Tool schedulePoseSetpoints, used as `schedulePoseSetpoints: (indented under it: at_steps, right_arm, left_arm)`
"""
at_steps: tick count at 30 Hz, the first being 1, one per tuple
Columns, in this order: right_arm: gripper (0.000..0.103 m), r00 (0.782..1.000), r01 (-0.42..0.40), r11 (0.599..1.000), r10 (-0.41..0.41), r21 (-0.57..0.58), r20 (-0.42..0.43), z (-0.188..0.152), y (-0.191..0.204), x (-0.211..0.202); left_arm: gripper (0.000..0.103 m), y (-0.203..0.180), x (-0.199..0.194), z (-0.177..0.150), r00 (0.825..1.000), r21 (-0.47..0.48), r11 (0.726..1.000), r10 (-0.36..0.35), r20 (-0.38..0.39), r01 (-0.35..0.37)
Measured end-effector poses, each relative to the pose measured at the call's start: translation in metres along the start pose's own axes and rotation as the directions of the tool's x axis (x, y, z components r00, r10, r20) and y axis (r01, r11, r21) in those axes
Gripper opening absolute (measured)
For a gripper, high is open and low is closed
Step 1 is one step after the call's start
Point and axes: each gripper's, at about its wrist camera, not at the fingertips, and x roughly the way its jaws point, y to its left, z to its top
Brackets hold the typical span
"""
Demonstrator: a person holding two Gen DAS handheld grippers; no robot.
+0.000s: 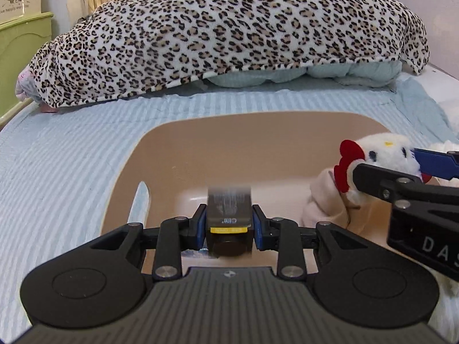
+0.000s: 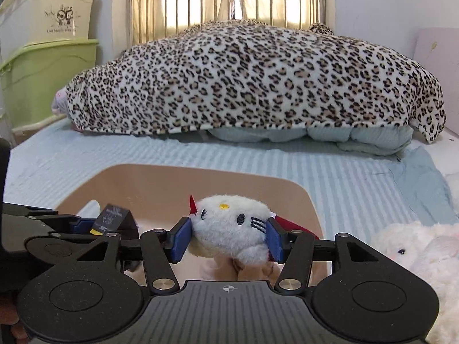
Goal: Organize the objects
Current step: 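Lift both items over the beige bin and open both tools to release, then grasp the green herb bag with the left tool while the right tool grasps the green snack packet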
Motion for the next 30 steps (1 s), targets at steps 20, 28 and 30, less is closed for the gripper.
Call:
schedulePoseSetpoints:
  at_steps: [20, 28, 30]
  right_arm:
    - [0.103, 0.998, -0.016, 0.983, 0.006, -0.181, -0.056, -0.029, 0.005, -0.094]
    - [0.103, 0.975, -0.053, 0.977, 0.005, -0.209, -0.222, -0.088, 0.008, -0.074]
    - [0.103, 0.967, -0.063, 0.979, 0.011, -0.194, -0.255, -0.096, 0.006, -0.066]
  left_arm:
    - [0.095, 0.028, -0.094, -0.049, 0.999, 0.049, 0.999, -0.01, 0.048, 0.008]
    - [0.095, 0.018, -0.079, -0.084, 0.998, 0.129, 0.99, -0.042, -0.05, 0.048]
    - [0.095, 0.015, -0.072, -0.093, 0.997, 0.153, 0.987, -0.04, -0.062, 0.049]
